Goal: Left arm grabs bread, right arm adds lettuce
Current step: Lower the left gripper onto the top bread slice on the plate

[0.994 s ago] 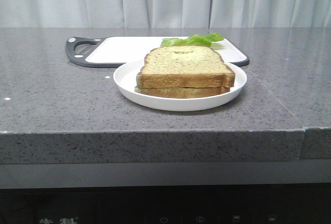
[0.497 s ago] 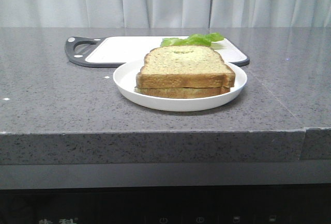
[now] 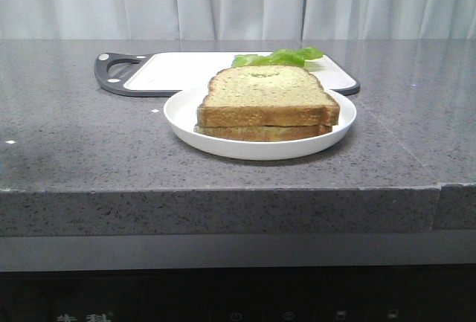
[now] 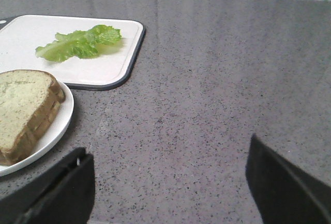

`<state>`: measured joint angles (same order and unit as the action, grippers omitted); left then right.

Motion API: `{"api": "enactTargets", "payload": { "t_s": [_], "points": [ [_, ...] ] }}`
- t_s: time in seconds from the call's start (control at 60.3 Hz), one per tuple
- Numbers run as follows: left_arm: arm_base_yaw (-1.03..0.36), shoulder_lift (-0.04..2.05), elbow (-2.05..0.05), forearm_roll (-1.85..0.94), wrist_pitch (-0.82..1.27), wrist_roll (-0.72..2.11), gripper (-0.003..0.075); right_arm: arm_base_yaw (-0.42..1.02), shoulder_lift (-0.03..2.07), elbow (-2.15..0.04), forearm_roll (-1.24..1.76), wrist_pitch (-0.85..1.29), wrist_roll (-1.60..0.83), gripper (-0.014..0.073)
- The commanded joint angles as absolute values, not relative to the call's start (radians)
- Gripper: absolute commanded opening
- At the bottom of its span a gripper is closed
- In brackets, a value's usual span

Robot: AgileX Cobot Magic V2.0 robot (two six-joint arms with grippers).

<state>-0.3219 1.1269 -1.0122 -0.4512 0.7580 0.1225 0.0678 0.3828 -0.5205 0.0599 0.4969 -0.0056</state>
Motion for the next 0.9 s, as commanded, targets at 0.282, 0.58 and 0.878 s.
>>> {"api": "enactTargets", "payload": {
  "t_s": [0.282, 0.58, 0.878],
  "points": [
    [-0.548, 1.501, -1.323, -0.486, 0.803, 0.124, 0.0545, 0.062, 0.394, -0.559, 0.053, 0.421, -0.010, 0.0609],
    [-0.580, 1.641, -1.415, -0.489, 0.805, 0.121, 0.0545, 0.062, 0.394, -0.559, 0.053, 0.421, -0.010, 0.0609],
    [-0.580, 1.703, -1.417, -0.478, 0.792, 0.121, 0.0545, 0.062, 0.394, -0.559, 0.053, 0.421, -0.010, 0.0609]
  ]
}}
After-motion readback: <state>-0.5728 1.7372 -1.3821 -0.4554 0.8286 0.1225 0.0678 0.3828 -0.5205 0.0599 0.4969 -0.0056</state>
